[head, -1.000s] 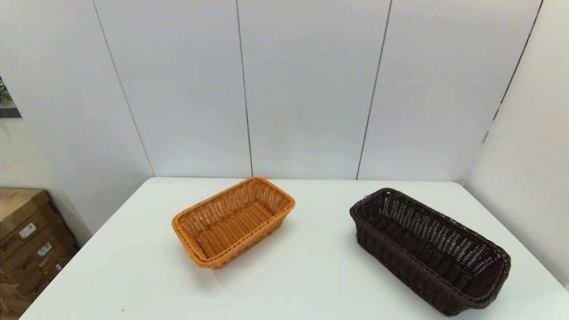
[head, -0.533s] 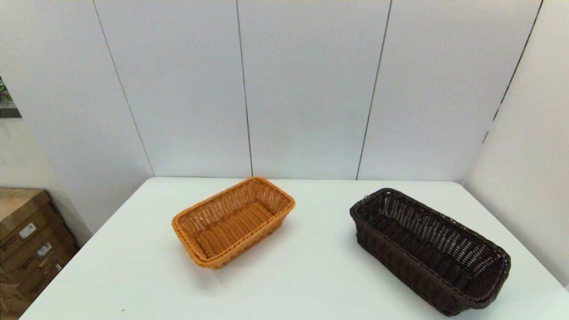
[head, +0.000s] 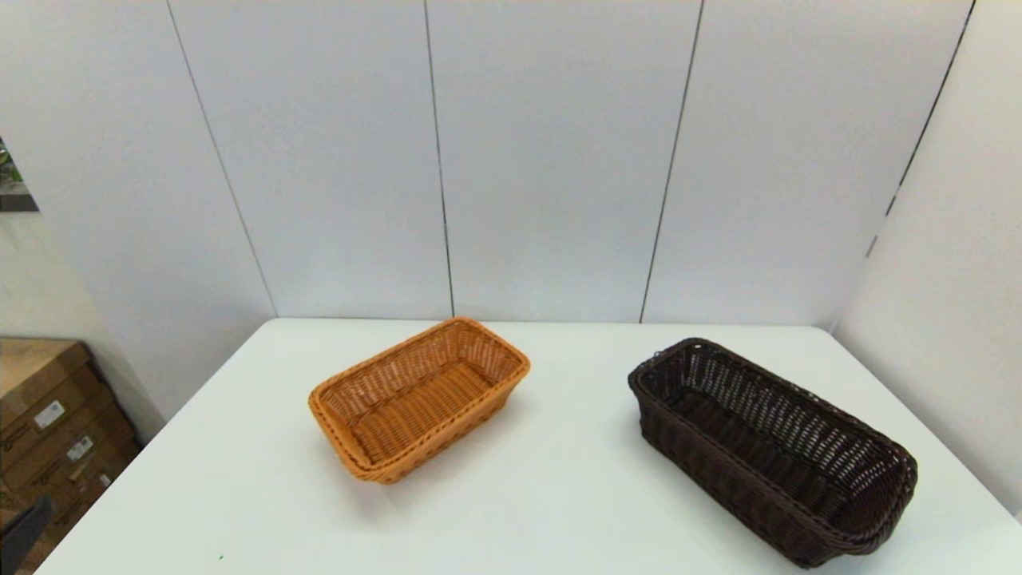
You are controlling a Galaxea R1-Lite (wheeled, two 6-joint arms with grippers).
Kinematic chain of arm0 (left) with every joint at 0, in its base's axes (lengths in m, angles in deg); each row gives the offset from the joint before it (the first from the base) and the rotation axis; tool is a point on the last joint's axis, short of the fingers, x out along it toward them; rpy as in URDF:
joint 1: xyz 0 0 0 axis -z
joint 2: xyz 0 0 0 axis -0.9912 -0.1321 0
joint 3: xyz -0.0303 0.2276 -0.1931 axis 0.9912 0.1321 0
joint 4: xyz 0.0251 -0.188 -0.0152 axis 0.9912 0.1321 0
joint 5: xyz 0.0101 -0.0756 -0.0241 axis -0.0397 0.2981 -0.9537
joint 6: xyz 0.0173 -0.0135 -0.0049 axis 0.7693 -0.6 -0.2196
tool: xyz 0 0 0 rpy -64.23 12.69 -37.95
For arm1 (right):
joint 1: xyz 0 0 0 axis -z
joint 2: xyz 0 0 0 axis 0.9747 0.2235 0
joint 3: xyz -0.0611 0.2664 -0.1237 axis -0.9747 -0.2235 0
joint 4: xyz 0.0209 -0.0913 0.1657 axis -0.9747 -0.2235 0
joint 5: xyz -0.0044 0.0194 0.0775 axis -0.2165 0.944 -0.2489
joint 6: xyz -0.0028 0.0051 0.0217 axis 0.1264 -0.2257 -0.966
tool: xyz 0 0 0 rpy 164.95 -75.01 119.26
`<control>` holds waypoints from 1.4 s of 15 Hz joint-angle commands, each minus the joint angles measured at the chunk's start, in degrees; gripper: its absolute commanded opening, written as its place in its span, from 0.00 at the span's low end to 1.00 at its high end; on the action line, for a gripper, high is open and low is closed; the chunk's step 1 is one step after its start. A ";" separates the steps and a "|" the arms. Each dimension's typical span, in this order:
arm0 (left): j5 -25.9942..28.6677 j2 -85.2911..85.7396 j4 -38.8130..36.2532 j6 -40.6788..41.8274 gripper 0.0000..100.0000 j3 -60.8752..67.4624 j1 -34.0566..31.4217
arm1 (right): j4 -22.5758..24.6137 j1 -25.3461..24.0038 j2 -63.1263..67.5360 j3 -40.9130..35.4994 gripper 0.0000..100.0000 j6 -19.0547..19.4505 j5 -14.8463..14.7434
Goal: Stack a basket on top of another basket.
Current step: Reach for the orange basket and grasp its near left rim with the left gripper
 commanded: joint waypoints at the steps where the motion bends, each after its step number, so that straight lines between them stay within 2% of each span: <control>1: -7.75 -17.67 0.14 -9.31 1.00 -6.06 -0.05 | -0.06 -0.01 0.07 0.08 1.00 -0.02 0.00; 3: -10.74 -22.86 0.14 -19.15 1.00 -6.24 -0.05 | -0.06 -0.01 0.07 -0.01 1.00 -0.02 0.00; 9: -10.47 -32.61 0.50 -46.31 1.00 -4.74 0.30 | -0.06 -0.01 0.07 -0.01 1.00 -0.02 0.00; 14: -4.50 -40.44 0.32 -57.21 1.00 -3.95 1.53 | -0.06 -0.01 0.07 -0.01 1.00 -0.02 0.00; 19: -4.32 -49.58 0.23 -63.45 1.00 -5.62 9.88 | -0.06 -0.01 0.07 -0.01 1.00 -0.02 0.00; 21: -4.32 -54.85 0.41 -64.33 1.00 -8.52 10.41 | -0.06 -0.01 0.07 0.08 1.00 -0.02 0.00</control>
